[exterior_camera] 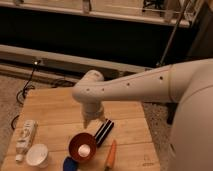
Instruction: Move the arm in a circular motion
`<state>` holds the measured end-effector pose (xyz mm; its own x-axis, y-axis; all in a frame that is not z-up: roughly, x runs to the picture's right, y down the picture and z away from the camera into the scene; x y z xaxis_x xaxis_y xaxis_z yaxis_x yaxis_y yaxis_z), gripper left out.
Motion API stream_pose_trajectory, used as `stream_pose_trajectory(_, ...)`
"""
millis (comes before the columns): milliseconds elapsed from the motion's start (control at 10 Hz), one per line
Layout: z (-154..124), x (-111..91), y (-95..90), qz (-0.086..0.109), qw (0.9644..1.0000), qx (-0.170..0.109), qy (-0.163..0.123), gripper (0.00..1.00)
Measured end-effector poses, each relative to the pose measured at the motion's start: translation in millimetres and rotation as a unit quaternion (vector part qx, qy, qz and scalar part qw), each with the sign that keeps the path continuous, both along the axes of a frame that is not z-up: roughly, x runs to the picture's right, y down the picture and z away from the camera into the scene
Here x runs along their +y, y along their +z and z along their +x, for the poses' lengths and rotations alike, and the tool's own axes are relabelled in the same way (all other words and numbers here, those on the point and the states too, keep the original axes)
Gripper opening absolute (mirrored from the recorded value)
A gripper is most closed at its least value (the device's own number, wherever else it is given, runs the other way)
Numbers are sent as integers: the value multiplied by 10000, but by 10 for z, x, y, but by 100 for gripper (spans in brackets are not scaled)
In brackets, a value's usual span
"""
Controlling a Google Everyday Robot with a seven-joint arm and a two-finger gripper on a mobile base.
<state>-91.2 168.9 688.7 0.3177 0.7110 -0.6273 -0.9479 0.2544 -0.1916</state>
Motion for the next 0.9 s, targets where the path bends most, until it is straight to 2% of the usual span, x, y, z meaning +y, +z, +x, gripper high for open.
stream_pose_trajectory(100, -450, 47, -81, 12, 9989, -307, -358, 65)
stream_pose_trajectory(300, -1097, -24, -111, 60, 9942, -732, -791, 65)
stream_pose_trajectory(400, -1374, -160, -48, 109, 9914, -899, -941, 65)
stream_pose_trajectory(500, -1549, -401, 106, 189, 9897, -974, -1030, 65)
stream_pose_trajectory(600, -1591, -724, 314, 292, 9894, -972, -1039, 65)
stream_pose_trajectory(700, -1496, -1136, 584, 419, 9902, -902, -978, 65)
stream_pose_trajectory(800, -1214, -1645, 921, 580, 9920, -791, -800, 65)
stream_pose_trajectory(900, -952, -1959, 1125, 694, 9932, -697, -615, 65)
